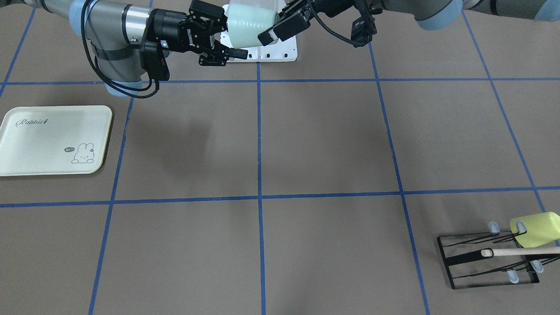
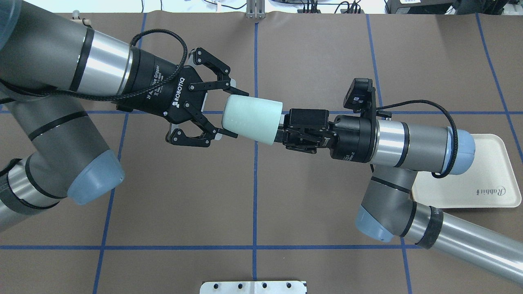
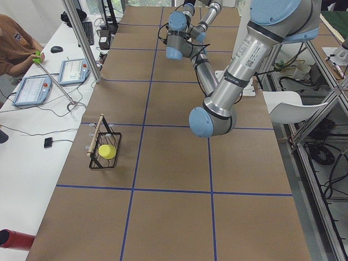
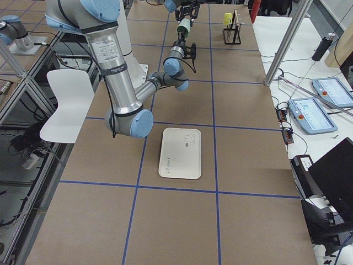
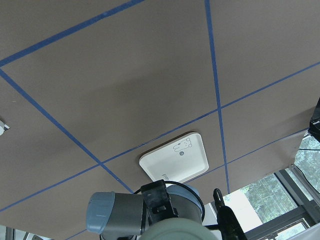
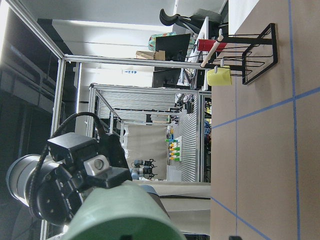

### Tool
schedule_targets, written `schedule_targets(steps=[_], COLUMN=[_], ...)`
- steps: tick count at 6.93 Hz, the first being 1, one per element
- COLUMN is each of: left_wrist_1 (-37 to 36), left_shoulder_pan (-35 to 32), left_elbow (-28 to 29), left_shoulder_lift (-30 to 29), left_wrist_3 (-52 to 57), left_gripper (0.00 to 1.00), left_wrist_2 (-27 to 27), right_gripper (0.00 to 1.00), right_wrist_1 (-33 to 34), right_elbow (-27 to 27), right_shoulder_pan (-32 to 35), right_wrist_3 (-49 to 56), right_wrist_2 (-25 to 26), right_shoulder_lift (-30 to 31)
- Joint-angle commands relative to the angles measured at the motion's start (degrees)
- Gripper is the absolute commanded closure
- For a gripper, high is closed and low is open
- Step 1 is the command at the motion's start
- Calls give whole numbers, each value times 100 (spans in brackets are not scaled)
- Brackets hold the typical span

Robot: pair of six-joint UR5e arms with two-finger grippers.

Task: Left arm grabs green cup and hands to right arm on tray

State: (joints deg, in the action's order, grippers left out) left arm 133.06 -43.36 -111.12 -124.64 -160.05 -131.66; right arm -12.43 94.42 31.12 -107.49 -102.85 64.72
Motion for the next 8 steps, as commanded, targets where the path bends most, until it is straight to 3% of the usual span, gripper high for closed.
schedule_targets(steps=[1, 3, 8], left_wrist_1=[0, 0, 0], left_shoulder_pan=[3, 3, -6], left_elbow=[3, 3, 3], left_shoulder_lift=[1, 1, 1], left_wrist_3=[0, 0, 0], left_gripper=[71, 71, 68], left_wrist_2=[0, 0, 0], right_gripper=[46, 59, 65], right_wrist_1=[-5, -5, -5], right_elbow=[-3, -3, -29], right_shoulder_pan=[-9, -9, -18], right_wrist_3=[0, 0, 0], right_wrist_2=[37, 37, 46], right_shoulder_lift=[-12, -12, -3])
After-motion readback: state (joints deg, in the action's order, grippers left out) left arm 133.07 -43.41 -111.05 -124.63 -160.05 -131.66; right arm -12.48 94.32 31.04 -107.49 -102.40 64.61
